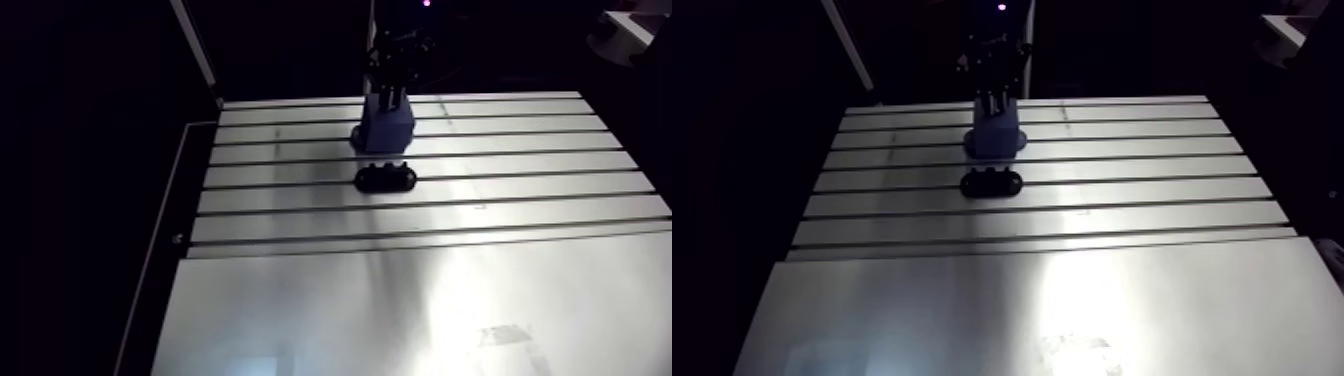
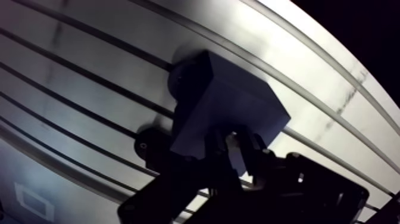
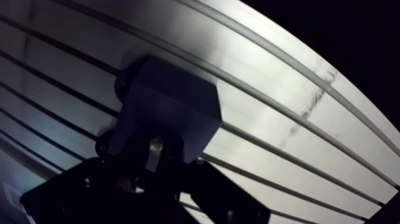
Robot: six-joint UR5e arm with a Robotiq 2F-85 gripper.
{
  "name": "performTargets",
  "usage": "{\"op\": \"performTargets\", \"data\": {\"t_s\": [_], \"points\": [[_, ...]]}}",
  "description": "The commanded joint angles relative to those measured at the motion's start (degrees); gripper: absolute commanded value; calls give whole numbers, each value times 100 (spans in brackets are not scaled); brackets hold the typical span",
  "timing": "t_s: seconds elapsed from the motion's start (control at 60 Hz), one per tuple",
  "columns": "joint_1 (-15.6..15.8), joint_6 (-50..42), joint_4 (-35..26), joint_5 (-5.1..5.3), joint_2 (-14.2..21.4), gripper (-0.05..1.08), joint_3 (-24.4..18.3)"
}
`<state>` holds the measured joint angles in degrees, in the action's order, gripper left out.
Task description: Pick up the M10 bolt and insert it into the hex recess until seated.
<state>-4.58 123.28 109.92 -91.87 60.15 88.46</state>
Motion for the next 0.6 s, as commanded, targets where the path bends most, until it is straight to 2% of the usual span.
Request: {"op": "performTargets", "data": {"t_s": [0.017, 0.6], "points": [[8, 169, 8, -2, 0, 76, 0], [9, 404, 8, -19, -26, 76, -10]]}}
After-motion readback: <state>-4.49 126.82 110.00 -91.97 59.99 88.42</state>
